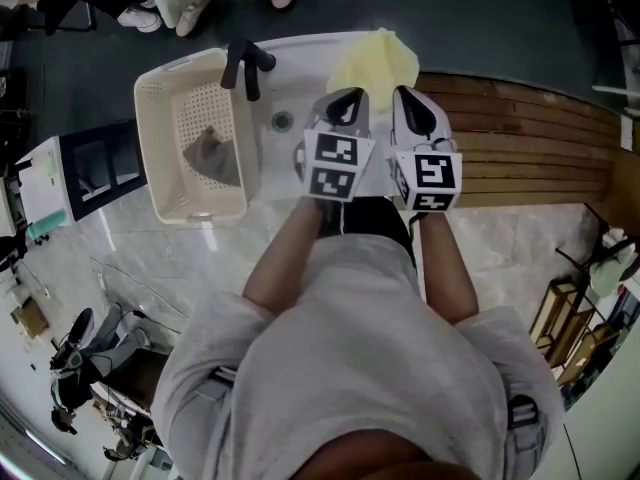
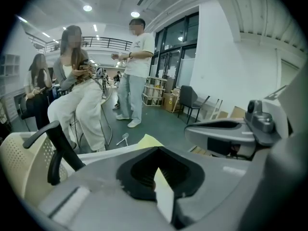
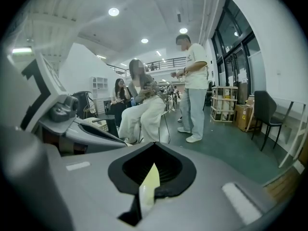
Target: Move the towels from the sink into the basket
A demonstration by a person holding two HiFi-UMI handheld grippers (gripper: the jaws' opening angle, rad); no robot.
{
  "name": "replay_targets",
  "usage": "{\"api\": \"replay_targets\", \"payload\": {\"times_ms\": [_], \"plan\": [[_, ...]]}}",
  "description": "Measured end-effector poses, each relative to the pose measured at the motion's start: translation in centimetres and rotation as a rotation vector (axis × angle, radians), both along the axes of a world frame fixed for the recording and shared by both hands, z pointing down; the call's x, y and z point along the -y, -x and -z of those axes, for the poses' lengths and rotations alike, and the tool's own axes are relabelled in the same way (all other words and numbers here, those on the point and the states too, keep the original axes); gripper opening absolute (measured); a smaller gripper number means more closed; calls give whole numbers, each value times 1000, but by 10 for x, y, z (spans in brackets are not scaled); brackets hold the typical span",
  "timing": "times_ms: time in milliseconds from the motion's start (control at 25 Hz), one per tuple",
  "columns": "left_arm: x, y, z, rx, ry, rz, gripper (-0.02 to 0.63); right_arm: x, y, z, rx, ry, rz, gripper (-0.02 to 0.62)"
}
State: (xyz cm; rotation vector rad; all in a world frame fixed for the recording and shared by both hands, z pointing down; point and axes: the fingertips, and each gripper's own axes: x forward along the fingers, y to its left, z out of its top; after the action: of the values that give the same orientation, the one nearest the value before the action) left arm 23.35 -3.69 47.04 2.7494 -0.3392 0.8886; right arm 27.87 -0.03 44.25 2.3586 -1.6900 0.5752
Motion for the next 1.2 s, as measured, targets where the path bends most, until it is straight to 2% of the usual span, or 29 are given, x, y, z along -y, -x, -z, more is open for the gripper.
{"api": "replay_targets", "payload": {"times_ms": [360,720,1040,1120,1200], "plan": [[-2,-30,-27,39,31,34,20,8,-30,-28,50,19,33,6],[13,-44,-47,73,55,77,20,25,-48,-52,79,60,72,6],[24,-41,-67,111,71,113,20,42,-56,-92,94,179,94,9],[25,-38,-71,118,80,125,20,45,-54,-102,109,204,114,101],[26,-36,-75,123,89,137,20,47,-53,-110,115,230,125,100]]}}
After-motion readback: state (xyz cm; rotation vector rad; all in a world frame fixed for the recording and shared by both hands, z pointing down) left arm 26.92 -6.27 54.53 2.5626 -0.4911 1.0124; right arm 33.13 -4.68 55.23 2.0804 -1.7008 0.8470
